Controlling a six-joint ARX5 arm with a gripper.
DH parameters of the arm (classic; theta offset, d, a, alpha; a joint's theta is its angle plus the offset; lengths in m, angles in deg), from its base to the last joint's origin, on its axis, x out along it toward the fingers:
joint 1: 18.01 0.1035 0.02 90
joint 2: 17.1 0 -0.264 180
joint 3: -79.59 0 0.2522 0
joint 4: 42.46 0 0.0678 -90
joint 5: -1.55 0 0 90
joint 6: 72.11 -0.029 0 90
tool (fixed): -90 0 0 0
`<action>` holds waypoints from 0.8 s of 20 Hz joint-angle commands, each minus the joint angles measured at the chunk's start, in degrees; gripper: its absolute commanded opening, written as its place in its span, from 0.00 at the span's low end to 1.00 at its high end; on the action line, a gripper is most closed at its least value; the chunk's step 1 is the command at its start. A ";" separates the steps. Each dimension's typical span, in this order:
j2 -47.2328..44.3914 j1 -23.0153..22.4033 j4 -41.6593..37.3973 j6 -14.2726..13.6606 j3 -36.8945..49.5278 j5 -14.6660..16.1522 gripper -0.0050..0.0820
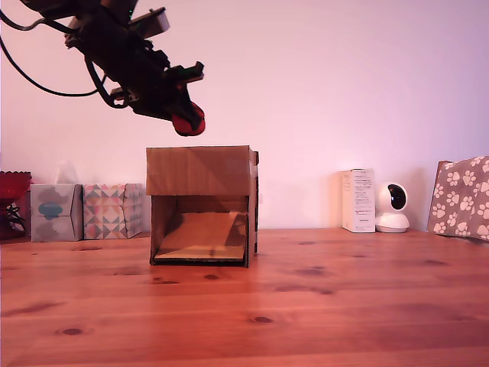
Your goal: Drop the footbag into the cardboard dice tower
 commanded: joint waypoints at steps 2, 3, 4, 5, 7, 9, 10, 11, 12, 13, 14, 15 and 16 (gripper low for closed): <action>-0.55 -0.15 -1.01 -0.26 -0.90 2.56 0.80; -0.55 -0.20 -0.61 -0.24 -0.94 2.62 0.97; -0.55 -0.22 -0.15 -0.26 -0.94 2.60 0.95; -0.39 -0.37 0.70 -0.28 -1.03 2.60 0.91; 0.76 -0.96 4.24 -0.31 -1.25 2.71 0.79; 2.80 -0.96 9.60 -1.42 -1.25 3.58 0.54; 3.96 -0.96 12.48 -1.53 -1.25 4.26 0.36; 5.22 -0.98 15.52 -1.55 -1.25 5.03 0.18; 6.45 -0.96 18.84 -1.73 -1.25 5.77 0.02; 7.43 -0.96 21.27 -2.45 -1.25 6.36 0.04; 8.26 -0.96 23.19 -3.80 -1.20 6.56 0.03; 9.07 -0.98 24.20 -4.42 -0.92 6.56 0.03; 10.01 -1.09 24.15 -4.72 0.02 6.69 0.03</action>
